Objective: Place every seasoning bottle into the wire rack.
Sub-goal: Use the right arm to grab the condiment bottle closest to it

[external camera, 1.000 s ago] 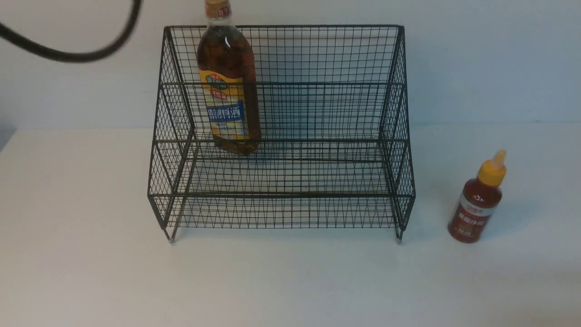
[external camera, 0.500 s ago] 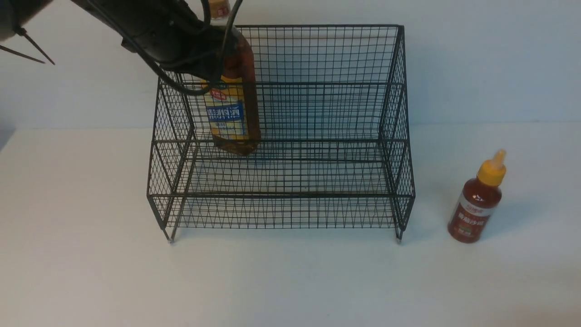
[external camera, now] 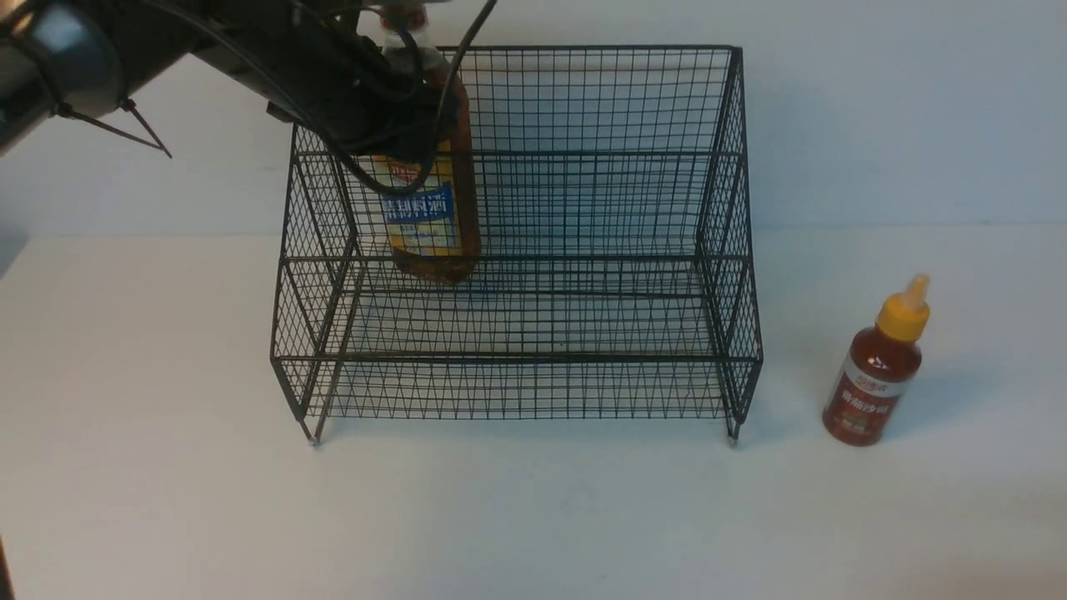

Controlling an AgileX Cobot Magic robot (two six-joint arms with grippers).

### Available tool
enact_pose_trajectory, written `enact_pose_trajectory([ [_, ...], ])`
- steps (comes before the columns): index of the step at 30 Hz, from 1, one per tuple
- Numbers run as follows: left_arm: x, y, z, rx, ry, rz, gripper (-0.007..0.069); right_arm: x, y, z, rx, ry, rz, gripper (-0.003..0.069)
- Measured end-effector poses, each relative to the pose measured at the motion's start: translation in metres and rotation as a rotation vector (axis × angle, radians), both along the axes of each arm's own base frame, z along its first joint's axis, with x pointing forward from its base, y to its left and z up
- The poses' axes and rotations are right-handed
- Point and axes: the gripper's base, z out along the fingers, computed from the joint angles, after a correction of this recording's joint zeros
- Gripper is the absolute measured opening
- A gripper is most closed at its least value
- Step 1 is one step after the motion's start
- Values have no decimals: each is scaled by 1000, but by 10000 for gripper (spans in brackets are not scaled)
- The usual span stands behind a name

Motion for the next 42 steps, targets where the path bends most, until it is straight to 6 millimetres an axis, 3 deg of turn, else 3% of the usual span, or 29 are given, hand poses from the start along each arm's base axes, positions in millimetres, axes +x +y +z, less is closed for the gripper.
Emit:
enact_pose_trajectory([
  [15,7,-4,-3,-48,-31,22,-12,0,0,0,0,0,0,-12],
  [20,-12,-1,19,-5,-24,-37,-12,0,0,0,0,0,0,-12],
  [22,-30,3,50,7,-85,-55,-12,0,0,0,0,0,0,-12],
  [23,-31,4,53,8,-91,-56,-12,0,0,0,0,0,0,-12],
  [27,-83,18,124,30,-276,-53,-12,0,0,0,0,0,0,-12],
  [28,-86,18,128,29,-285,-53,-12,0,0,0,0,0,0,-12],
  [30,-118,27,154,40,-358,-46,-12,0,0,0,0,0,0,-12],
  [32,-144,34,165,49,-403,-36,-12,0,0,0,0,0,0,-12],
  [35,-181,43,167,38,-441,-7,-12,0,0,0,0,0,0,-12],
  [37,-195,46,163,30,-450,5,-12,0,0,0,0,0,0,-12],
  [42,-257,62,129,18,-486,41,-12,0,0,0,0,0,0,-12],
])
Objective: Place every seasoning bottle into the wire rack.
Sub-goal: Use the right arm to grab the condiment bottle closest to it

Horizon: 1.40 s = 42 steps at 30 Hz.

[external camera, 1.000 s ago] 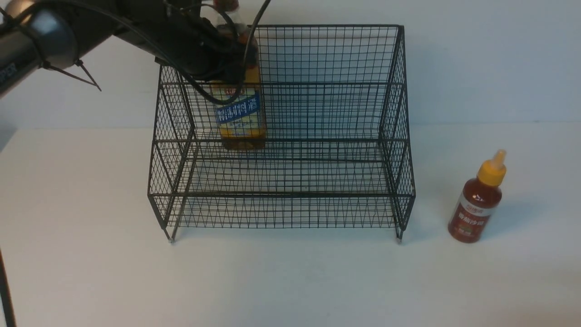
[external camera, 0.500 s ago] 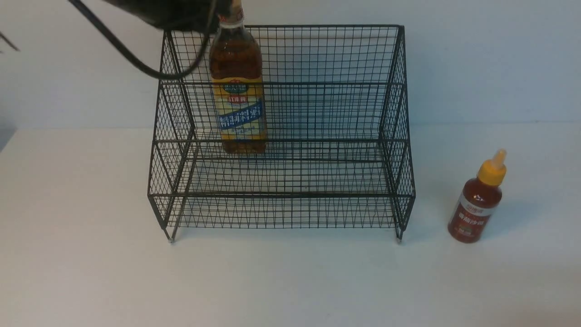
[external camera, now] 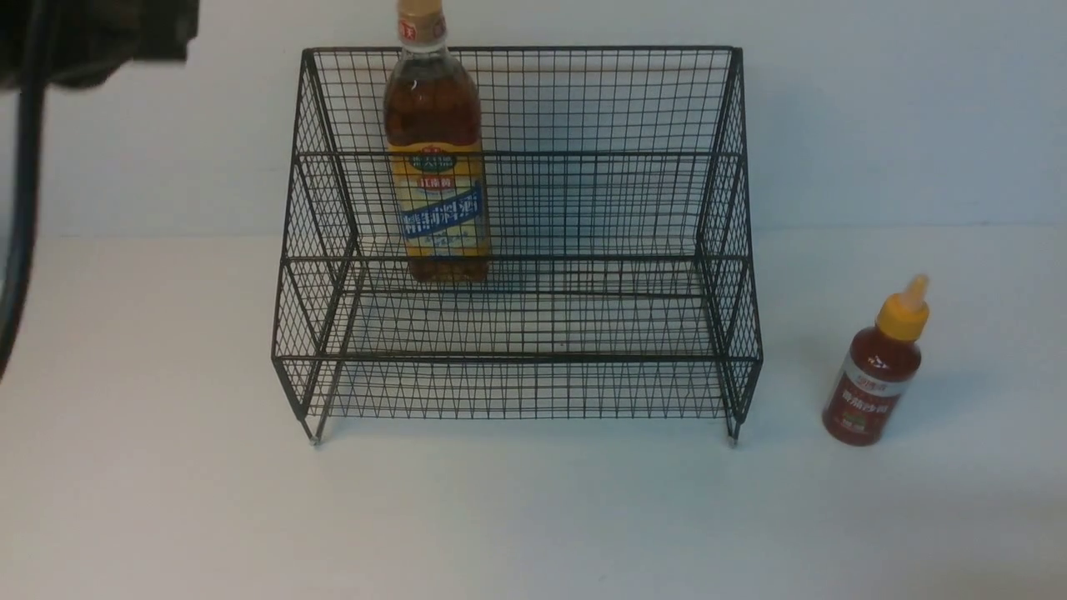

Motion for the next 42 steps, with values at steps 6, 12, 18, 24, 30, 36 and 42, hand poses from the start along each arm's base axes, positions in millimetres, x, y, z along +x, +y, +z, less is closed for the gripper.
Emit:
enact_pose_trajectory([
  [6,-59,12,-38,1,-9,2,-12,0,0,0,0,0,0,-12],
  [12,-100,23,-51,78,-57,-5,-12,0,0,0,0,0,0,-12],
  [18,-133,37,-58,161,-58,41,-12,0,0,0,0,0,0,-12],
  [24,-148,49,-78,118,-104,165,-12,0,0,0,0,0,0,-12],
  [30,-150,51,-138,98,-231,191,-12,0,0,0,0,0,0,-12],
  [36,-137,49,-226,123,-249,213,-12,0,0,0,0,0,0,-12],
  [42,-131,47,-258,70,-204,234,-12,0,0,0,0,0,0,-12],
])
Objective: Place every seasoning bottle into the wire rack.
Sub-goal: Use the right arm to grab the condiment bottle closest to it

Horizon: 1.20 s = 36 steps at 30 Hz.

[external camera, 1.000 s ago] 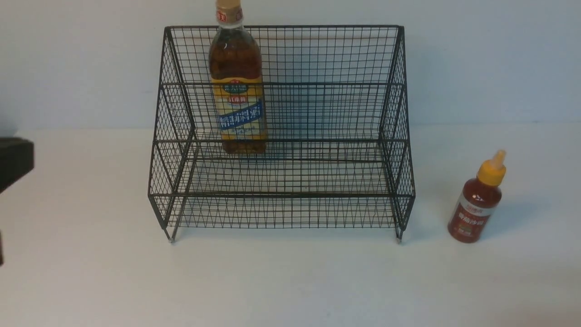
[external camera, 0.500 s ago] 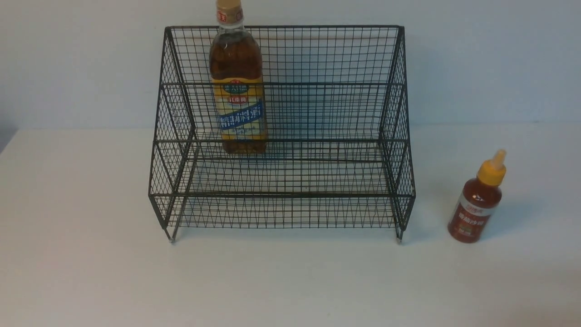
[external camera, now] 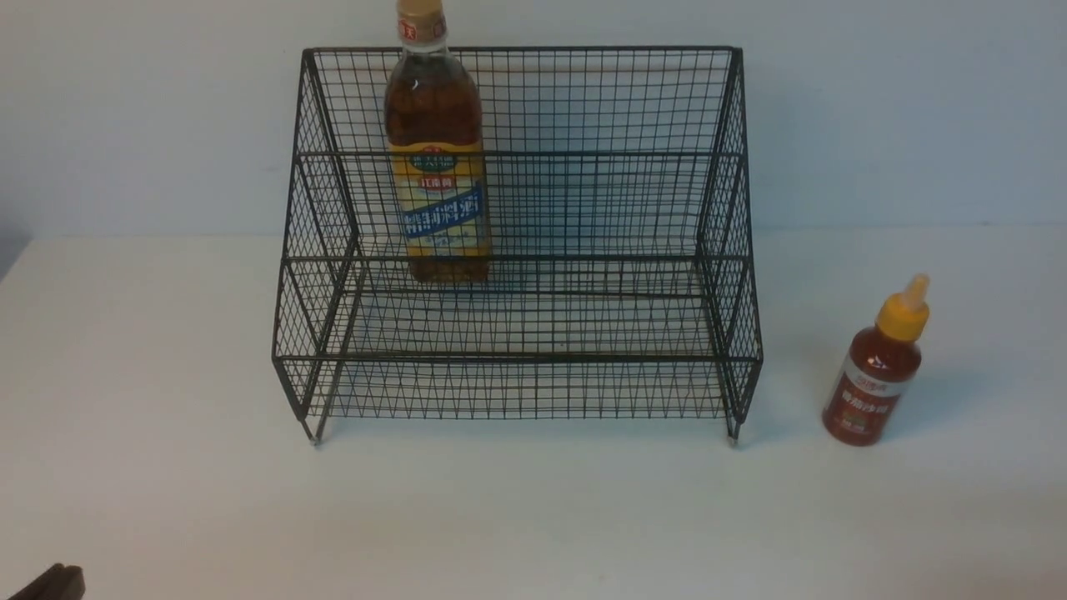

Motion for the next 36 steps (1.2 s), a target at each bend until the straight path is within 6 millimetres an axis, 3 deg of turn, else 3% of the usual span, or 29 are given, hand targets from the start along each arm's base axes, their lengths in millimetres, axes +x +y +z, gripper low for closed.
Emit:
enact_pose_trajectory([
  [8,-2,-1,-9,2,100,-7,-12,0,0,0,0,0,0,-12],
  [36,-2,-1,-9,2,102,-7,-12,0,0,0,0,0,0,-12],
])
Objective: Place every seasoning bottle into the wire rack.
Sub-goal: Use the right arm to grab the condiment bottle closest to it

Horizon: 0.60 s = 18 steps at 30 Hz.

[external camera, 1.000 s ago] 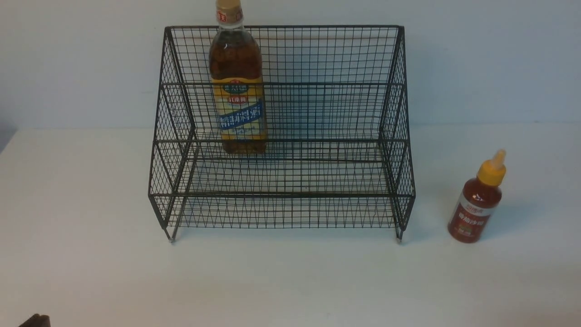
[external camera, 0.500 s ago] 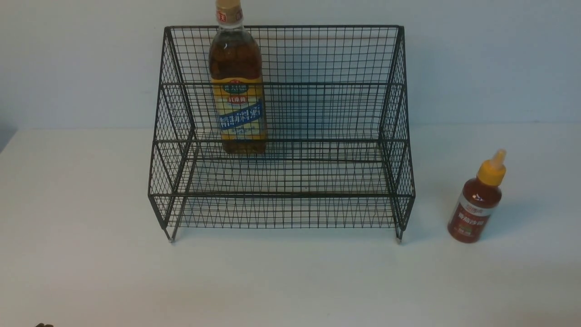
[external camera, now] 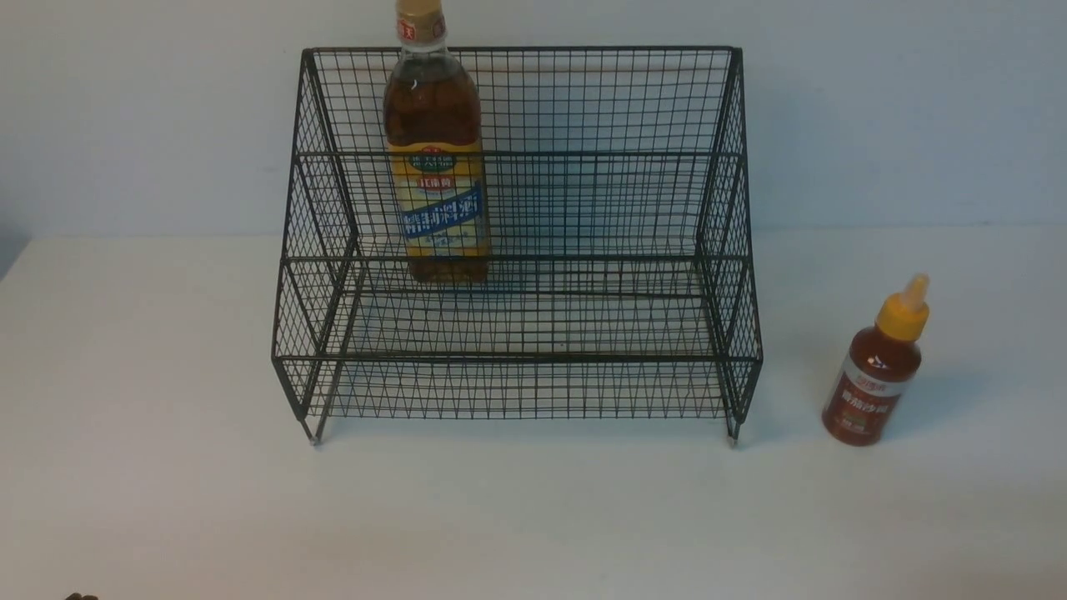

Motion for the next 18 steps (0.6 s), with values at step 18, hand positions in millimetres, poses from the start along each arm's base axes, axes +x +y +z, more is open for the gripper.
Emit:
enact_pose_trajectory([
  [18,0,0,0,-1,0,0,-12,-2,-7,44,476,-505,-50,-12],
])
